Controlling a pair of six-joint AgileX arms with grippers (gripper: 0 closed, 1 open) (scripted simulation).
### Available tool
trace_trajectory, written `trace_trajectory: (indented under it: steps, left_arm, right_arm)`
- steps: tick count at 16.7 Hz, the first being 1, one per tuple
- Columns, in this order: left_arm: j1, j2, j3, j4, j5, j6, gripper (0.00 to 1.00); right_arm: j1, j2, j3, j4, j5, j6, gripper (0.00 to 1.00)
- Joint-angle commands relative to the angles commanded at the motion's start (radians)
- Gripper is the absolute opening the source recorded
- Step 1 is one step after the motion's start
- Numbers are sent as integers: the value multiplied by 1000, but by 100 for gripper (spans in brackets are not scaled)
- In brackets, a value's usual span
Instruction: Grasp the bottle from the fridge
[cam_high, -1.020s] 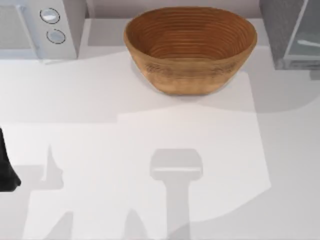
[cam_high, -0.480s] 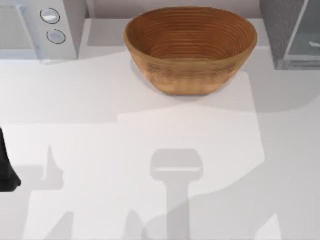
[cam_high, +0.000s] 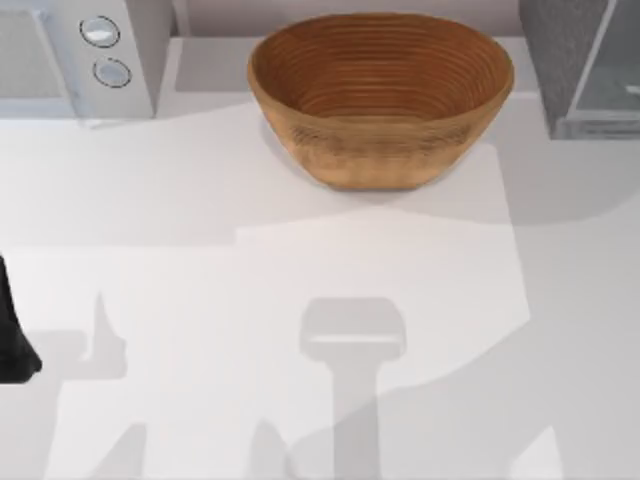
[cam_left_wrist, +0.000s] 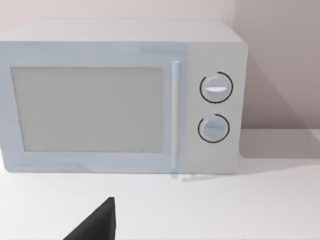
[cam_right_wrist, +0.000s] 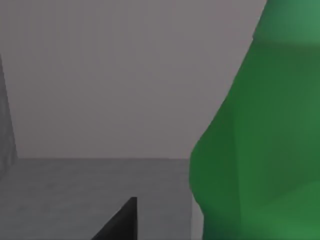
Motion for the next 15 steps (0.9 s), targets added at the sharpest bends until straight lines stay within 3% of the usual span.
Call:
trace_trajectory:
  steps: [9, 15]
  left_arm:
    - [0, 0, 0, 0, 0, 0, 100]
    - [0, 0, 0, 0, 0, 0, 100]
  right_arm:
    - [0, 0, 0, 0, 0, 0, 2]
    - [0, 0, 0, 0, 0, 0, 0]
